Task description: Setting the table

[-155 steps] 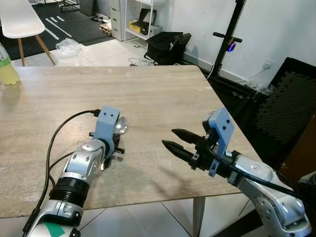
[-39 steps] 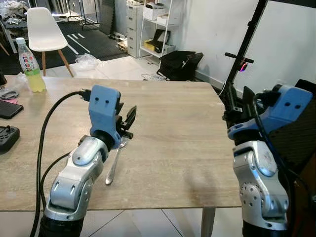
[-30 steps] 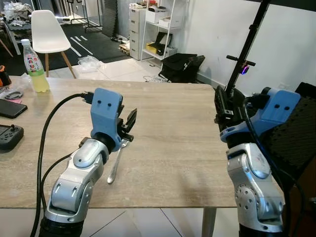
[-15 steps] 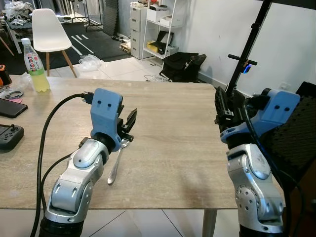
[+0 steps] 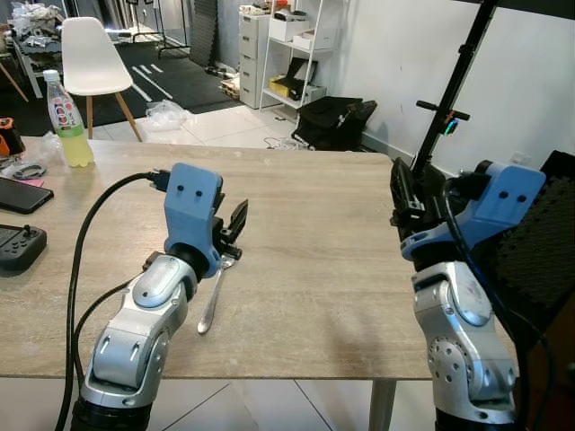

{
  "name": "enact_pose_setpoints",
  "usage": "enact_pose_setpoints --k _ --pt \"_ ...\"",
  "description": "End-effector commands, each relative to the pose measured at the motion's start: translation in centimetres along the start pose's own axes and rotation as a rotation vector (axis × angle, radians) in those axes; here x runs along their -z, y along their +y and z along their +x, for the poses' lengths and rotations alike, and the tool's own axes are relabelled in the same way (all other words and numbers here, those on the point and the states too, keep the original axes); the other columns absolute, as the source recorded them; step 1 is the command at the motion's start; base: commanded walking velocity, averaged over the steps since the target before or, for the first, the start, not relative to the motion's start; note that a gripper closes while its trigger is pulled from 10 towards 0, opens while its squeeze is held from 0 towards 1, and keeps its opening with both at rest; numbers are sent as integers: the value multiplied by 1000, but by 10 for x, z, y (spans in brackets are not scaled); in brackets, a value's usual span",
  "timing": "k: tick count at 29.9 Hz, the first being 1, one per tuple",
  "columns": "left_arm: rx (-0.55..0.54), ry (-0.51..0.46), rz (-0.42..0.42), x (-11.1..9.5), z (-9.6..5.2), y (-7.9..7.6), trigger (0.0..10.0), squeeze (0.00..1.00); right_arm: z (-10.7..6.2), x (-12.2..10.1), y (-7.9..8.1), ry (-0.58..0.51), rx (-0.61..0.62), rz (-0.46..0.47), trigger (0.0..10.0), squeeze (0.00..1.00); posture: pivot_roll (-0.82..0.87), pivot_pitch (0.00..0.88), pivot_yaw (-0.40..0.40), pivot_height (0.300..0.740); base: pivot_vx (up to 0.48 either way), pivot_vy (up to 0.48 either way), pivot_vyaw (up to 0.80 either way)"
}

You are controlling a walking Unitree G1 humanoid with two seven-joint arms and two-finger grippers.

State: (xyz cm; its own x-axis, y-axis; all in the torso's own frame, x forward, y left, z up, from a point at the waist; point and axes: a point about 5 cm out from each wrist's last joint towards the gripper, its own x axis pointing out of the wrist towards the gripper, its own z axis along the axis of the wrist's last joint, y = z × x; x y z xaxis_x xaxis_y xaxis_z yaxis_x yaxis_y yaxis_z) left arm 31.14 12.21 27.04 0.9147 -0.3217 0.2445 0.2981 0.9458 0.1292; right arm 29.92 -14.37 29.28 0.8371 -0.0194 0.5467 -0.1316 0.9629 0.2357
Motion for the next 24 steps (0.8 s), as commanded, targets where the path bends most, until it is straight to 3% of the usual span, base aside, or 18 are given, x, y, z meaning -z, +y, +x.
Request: enact_pose_setpoints --k 1,24 --pt "8 -6 8 0 -1 -3 10000 0 -2 5 -3 28 12 -1 10000 0 152 14 -3 740 0 0 0" --pt "6 -6 8 0 -1 -2 10000 0 -1 6 -3 30 11 -1 10000 0 153 17 -4 740 0 0 0"
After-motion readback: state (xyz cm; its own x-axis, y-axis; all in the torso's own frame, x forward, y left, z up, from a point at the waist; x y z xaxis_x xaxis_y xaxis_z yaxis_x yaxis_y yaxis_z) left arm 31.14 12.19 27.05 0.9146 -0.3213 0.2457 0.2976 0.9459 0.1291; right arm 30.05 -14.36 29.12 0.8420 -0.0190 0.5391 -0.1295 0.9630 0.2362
